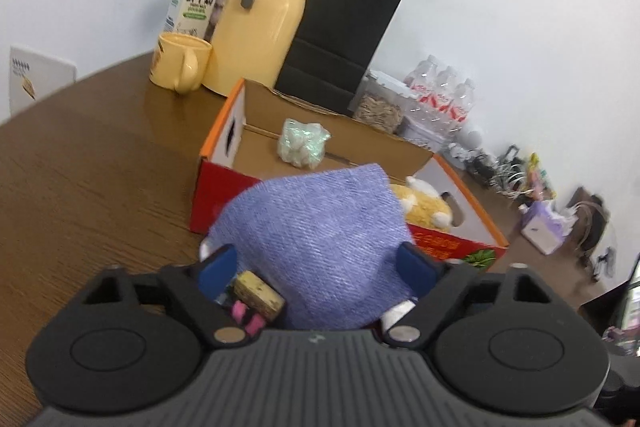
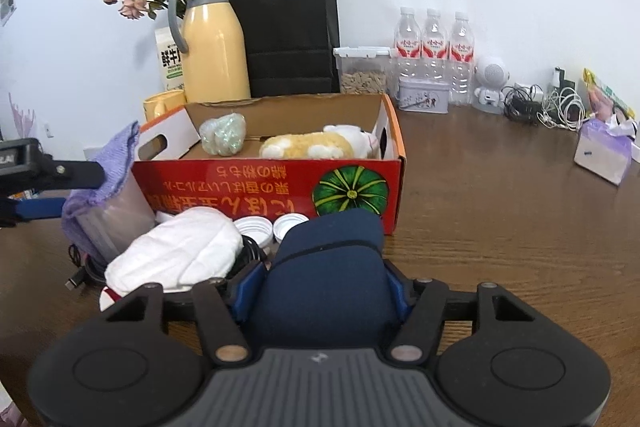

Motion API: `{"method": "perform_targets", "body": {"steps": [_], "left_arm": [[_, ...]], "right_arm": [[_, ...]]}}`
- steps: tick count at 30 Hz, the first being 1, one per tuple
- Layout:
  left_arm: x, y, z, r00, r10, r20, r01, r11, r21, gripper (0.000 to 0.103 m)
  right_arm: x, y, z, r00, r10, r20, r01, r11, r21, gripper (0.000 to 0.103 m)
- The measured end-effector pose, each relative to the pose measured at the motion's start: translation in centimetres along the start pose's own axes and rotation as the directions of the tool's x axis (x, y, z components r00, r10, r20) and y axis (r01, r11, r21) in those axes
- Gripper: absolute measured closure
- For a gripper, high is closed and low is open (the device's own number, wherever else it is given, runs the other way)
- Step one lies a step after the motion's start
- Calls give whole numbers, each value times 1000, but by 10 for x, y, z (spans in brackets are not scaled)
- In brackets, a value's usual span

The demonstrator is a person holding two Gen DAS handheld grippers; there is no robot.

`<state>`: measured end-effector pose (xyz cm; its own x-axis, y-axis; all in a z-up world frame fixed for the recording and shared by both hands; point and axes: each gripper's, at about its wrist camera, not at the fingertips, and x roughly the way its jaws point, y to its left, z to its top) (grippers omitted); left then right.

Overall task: Organize objects
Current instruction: 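Grasp the navy eye mask with the right tool, then grasp the purple knit cloth with the left tool and lift it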

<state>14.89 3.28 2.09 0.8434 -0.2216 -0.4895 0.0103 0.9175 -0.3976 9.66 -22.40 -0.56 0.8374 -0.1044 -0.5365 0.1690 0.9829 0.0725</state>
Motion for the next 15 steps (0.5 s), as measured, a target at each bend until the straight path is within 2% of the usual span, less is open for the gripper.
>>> {"method": "perform_targets", "body": {"steps": [1,2,4,7,12,15], "left_arm": [[-2,0,-1,1000,-20,-1,20,1000,-6,35],[-4,-1,-1,1000,-28,0,28,1000,-8,38],[-7,-2,-2,999,-45,0,45,999,-10,55],[-14,-3,-3,998,-63,5,63,998,-15,69],[-28,2,-4,997,-77,23,77,997,-23,90],[-36,5,-3,997,-66,34,67,998,-12,95]], "right_arm": [[0,0,0,1000,2,1,-2,1000,-3,43],[0,1,0,1000,3,-1,-3,1000,-5,43],[2,1,-2,1000,3,-11,-3,1000,-5,43],[4,-2,-5,1000,0,-19,0,1000,3,43],[4,-4,-7,1000,-12,-23,12,1000,9,42],[6,-3,-9,999,-17,-33,17,1000,5,42]]}}
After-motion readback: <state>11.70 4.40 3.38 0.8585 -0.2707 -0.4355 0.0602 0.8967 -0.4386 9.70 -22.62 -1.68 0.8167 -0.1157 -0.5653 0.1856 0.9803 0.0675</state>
